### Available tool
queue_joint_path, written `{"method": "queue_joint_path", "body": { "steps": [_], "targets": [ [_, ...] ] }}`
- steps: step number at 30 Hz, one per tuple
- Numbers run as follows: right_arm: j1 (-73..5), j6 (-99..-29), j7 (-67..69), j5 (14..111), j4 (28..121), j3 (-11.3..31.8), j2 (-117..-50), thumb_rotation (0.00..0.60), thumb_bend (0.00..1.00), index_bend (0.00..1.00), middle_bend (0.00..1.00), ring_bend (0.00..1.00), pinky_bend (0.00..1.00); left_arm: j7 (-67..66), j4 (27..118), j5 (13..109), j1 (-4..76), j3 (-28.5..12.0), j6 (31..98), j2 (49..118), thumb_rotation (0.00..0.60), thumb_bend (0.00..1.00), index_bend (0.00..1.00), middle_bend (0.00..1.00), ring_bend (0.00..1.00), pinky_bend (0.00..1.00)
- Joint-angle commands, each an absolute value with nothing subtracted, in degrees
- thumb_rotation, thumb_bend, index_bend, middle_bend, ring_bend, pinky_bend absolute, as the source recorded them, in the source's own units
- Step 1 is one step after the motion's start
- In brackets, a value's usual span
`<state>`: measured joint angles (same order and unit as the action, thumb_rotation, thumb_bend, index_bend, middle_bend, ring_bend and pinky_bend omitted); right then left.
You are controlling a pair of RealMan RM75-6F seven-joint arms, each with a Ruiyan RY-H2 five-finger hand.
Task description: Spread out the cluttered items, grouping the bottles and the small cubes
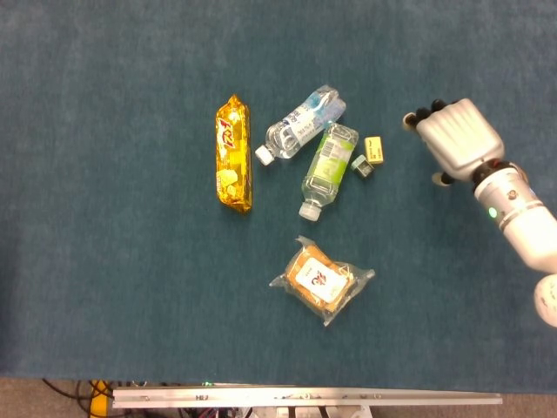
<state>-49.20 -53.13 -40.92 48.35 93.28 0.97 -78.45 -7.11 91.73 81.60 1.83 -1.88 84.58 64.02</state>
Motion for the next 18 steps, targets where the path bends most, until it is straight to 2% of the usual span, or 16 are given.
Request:
{"method": "queue_joint_path", "body": {
  "steps": [1,18],
  "targets": [
    [-49.66,-52.59,-41.33,46.95,91.12,1.13,-80.34,0.6,0.0,0.31,0.39,0.31,0.49,-7.06,91.74,81.59,1.78,-1.81,84.57,63.96,0.6,0.39,0.21,0.22,0.19,0.23],
    [-52.74,-52.24,-43.77,42.72,81.24,3.66,-90.61,0.6,0.05,0.34,0.42,0.31,0.49,-6.96,91.95,81.13,1.31,-1.7,84.83,63.51,0.6,0.39,0.21,0.22,0.19,0.23]
  ]
}}
